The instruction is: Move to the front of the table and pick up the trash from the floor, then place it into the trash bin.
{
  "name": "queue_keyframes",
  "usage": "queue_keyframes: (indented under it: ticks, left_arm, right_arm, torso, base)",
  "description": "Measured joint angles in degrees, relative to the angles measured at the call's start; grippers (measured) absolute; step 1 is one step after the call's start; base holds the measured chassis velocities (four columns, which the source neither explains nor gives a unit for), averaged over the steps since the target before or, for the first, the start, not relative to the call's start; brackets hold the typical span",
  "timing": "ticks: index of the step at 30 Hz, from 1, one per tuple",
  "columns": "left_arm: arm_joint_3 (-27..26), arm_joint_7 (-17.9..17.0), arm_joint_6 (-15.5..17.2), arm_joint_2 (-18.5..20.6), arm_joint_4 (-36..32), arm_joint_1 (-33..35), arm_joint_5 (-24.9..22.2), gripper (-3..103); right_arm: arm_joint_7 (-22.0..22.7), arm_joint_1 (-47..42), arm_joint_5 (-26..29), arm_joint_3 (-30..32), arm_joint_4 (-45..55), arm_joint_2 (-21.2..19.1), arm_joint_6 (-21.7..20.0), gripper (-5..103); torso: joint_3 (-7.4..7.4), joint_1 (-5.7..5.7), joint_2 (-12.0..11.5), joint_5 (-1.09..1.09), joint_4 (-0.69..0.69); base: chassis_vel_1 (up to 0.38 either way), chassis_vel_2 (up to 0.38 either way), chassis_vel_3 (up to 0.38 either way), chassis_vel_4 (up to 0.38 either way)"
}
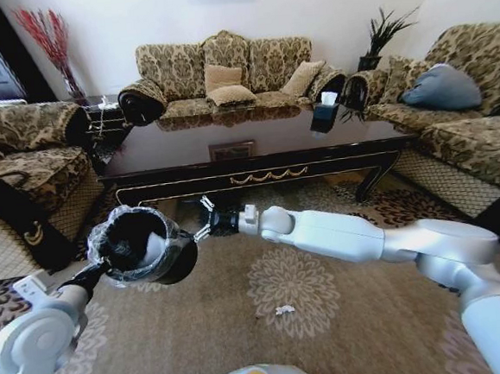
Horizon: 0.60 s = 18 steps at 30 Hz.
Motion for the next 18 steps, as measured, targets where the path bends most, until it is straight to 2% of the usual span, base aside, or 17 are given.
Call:
queue_keyframes:
  ticks: [8, 9, 12, 13, 16, 18]
  left_arm:
    - [-0.1, 0.0, 0.0, -0.3, -0.1, 0.2, 0.0, 2]
    - [-0.1, -0.1, 0.0, -0.3, -0.2, 0.2, -0.2, 2]
    - [-0.3, -1.8, 0.0, -0.3, -0.3, 0.2, -1.8, 2]
    - [-0.3, -1.8, 0.0, -0.3, -0.3, 0.2, -1.8, 2]
    - [-0.6, -2.0, 0.0, -0.2, -0.5, 0.2, -2.2, 2]
    - [-0.7, -2.0, 0.0, -0.2, -0.8, 0.2, -2.3, 2]
  right_arm:
    - [-0.2, -4.4, -1.6, 2.8, -1.0, -2.9, 0.0, 100]
    - [-0.4, -5.4, -1.3, 3.4, -1.1, -3.4, -0.9, 100]
    - [-2.8, -9.3, 1.7, 6.2, -0.7, -5.9, -9.1, 100]
    - [-2.8, -9.3, 1.7, 6.2, -0.7, -5.9, -9.1, 100]
    - [-3.1, -12.3, 0.2, 6.5, -1.9, -7.7, -14.5, 100]
    - [-3.1, -13.3, -0.6, 6.3, -2.7, -8.2, -15.5, 100]
  torso:
    - [0.0, 0.0, 0.0, 0.0, 0.0]
    - [0.0, 0.0, 0.0, 0.0, 0.0]
    - [0.0, 0.0, 0.0, 0.0, -0.02]
    - [0.0, 0.0, 0.0, 0.0, -0.02]
    - [0.0, 0.0, 0.0, -0.01, 0.01]
    - [0.0, 0.0, 0.0, -0.01, 0.0]
  base:
    - [0.0, 0.0, 0.0, 0.0]
    - [0.0, 0.0, 0.0, 0.0]
    - [0.0, 0.0, 0.0, 0.0]
    - [0.0, 0.0, 0.0, 0.0]
    - [0.0, 0.0, 0.0, 0.0]
    - [0.0, 0.0, 0.0, 0.0]
